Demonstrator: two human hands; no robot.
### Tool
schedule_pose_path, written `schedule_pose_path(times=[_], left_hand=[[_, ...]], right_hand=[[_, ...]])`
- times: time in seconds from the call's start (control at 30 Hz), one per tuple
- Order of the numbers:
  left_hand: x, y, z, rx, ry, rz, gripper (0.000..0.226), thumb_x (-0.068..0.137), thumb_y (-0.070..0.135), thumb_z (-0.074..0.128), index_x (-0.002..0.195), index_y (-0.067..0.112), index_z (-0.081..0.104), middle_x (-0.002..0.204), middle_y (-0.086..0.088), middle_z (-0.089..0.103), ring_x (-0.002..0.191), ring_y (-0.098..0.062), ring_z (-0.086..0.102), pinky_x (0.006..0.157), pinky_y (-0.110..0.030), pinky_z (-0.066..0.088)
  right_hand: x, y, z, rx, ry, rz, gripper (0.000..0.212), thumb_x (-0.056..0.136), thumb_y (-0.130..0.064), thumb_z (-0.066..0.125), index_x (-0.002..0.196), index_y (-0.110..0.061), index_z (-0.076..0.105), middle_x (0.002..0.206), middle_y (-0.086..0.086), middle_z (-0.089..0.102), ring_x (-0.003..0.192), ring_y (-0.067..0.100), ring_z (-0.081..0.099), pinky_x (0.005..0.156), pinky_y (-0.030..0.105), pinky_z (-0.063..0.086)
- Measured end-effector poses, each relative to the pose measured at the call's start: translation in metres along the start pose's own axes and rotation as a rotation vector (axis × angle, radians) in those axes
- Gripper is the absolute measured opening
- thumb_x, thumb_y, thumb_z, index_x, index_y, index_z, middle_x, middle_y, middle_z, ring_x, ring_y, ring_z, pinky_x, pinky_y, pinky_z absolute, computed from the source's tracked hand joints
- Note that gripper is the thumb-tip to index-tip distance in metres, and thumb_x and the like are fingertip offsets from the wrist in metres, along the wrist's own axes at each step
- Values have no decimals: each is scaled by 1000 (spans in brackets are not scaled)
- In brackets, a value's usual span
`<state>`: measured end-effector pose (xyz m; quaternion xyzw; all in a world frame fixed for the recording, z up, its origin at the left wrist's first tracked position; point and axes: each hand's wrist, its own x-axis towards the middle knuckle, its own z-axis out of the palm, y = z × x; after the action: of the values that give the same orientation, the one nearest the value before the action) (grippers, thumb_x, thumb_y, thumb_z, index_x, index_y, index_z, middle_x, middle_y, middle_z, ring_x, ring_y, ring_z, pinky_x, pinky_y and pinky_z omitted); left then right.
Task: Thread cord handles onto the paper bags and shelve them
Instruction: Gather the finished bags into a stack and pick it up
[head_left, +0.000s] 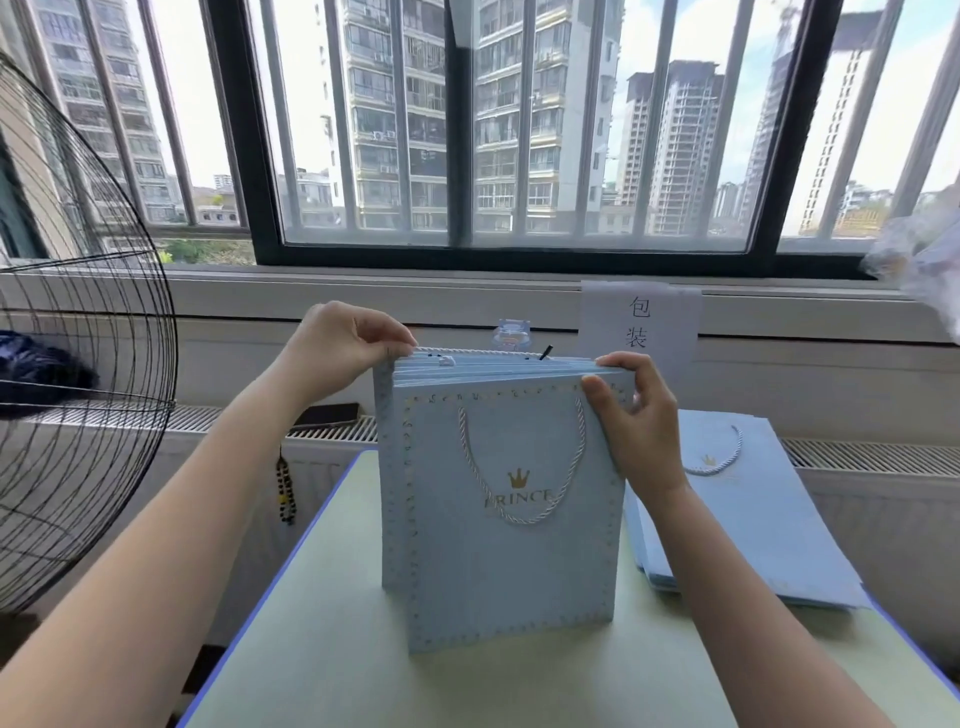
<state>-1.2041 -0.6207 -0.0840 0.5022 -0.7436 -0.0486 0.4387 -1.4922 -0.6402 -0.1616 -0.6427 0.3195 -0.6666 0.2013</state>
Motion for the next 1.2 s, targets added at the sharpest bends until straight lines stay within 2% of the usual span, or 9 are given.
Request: schedule_pose_path(times=[0.2, 0.3, 0.4, 0.5, 0.63, 0.77, 0.97, 1.13, 1.2], left_hand=[[-19, -11, 23, 408, 359, 341, 12, 85, 23, 65, 83, 17, 75, 72, 3, 72, 64, -19, 68, 56, -29, 50], [-32, -6, 33, -132, 427, 66, 5, 84, 15, 70, 81, 17, 74, 75, 13, 72, 70, -1, 66, 67, -19, 52], [-34, -2, 41, -789, 335, -354, 8, 84, 7, 68, 81, 15, 69, 68, 9, 71, 58, -4, 64, 53, -17, 51], [-33, -5, 46, -1169, 244, -575, 7, 88, 8, 59, 89, 11, 65, 67, 1, 72, 54, -8, 65, 49, -20, 53], [-43, -24, 66, -780, 292, -499, 17, 84, 6, 68, 100, 9, 72, 85, -5, 75, 68, -13, 67, 66, -30, 56], [-59, -29, 76, -439, 365, -287, 23, 81, 6, 69, 101, 16, 75, 90, 7, 74, 77, -2, 64, 75, -27, 52], [-63, -25, 84, -391, 419, -278, 16, 85, 4, 67, 79, 17, 73, 53, 24, 59, 51, 10, 47, 53, -7, 36], [-70, -33, 89, -507, 369, -354, 43, 84, 3, 67, 73, 44, 74, 75, 13, 72, 75, -8, 61, 75, -34, 52], [-72, -33, 90, -498, 381, -339, 41, 84, 4, 66, 75, 43, 74, 82, 8, 72, 76, -8, 60, 75, -34, 50]], right_hand=[[-1, -1, 4, 21, 10, 34, 19, 83, -26, 64, 98, -22, 53, 94, -8, 57, 74, -5, 59, 58, 12, 48], [-3, -3, 4, 16, 19, 20, 19, 86, -19, 63, 101, -14, 52, 94, -7, 56, 73, -8, 58, 58, 8, 46], [-5, -6, 3, 49, 0, 36, 18, 83, -27, 63, 97, -21, 52, 91, -7, 56, 72, -4, 59, 58, 12, 48], [-6, -8, 2, 85, -23, 50, 20, 79, -31, 61, 95, -24, 51, 89, -6, 56, 70, -2, 60, 55, 14, 48], [-5, -5, 1, 60, -17, 48, 20, 79, -34, 62, 95, -26, 52, 93, -5, 57, 73, 0, 59, 58, 16, 50], [-4, -4, 3, 52, -9, 47, 22, 82, -29, 61, 99, -20, 52, 95, -3, 55, 73, -2, 59, 56, 13, 48], [-3, -3, 5, 38, -11, 38, 24, 84, -25, 61, 102, -14, 50, 94, 0, 55, 71, -6, 59, 54, 10, 47], [-3, -4, 6, 39, -28, 58, 22, 81, -31, 61, 98, -25, 50, 94, 0, 57, 71, -3, 61, 54, 12, 48], [-3, -6, 6, 30, -22, 55, 23, 80, -33, 60, 99, -24, 50, 94, -3, 56, 71, -4, 60, 55, 12, 48]])
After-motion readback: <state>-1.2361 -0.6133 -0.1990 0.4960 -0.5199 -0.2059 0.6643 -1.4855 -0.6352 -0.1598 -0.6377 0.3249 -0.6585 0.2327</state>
